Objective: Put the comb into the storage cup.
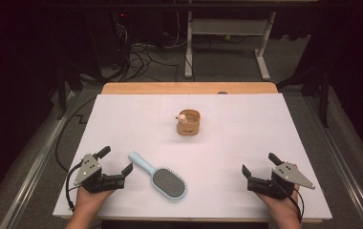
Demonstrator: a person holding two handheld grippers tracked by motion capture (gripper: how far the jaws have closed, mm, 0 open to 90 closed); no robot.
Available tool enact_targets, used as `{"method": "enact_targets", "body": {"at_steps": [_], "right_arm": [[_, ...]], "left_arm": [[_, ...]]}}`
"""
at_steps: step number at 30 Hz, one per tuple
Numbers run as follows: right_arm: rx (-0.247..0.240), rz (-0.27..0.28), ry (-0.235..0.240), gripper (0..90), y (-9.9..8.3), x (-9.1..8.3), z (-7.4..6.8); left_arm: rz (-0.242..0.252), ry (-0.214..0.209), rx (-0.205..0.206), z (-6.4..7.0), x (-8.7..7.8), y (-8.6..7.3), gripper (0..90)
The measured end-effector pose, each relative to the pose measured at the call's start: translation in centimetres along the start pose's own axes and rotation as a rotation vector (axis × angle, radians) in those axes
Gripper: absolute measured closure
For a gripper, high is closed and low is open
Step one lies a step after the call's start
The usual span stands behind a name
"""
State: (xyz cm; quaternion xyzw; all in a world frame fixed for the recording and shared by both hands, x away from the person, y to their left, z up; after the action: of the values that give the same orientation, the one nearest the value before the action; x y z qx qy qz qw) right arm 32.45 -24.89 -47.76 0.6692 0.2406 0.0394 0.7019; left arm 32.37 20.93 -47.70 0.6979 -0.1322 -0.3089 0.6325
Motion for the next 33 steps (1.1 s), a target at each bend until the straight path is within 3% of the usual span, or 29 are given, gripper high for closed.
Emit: {"method": "enact_targets", "body": {"at_steps": [22, 33], "right_arm": [[0.008, -0.004, 0.002, 0.2, -0.09, 0.05, 0.06], [0.002, -0.004, 0.006, 0.2, -0.04, 0.07, -0.01]], "left_arm": [[-0.002, 0.014, -0.006, -0.21, 0.05, -0.09, 1.2], [-0.014, 0.008, -0.035, -0.53, -0.02, -0.23, 2.2]]}}
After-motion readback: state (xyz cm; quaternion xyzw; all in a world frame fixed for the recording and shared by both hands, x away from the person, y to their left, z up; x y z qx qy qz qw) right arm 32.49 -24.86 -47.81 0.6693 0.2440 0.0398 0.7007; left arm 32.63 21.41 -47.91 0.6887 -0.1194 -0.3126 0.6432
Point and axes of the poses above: each handheld gripper's, and its own axes: x roughly forward along the jaws, y roughly out of its top, z roughly to its right, the point moved 6 cm from there along x, roughly forward along the jaws, and after that the axes turned 2 degrees about x, right-handed, at the moved point
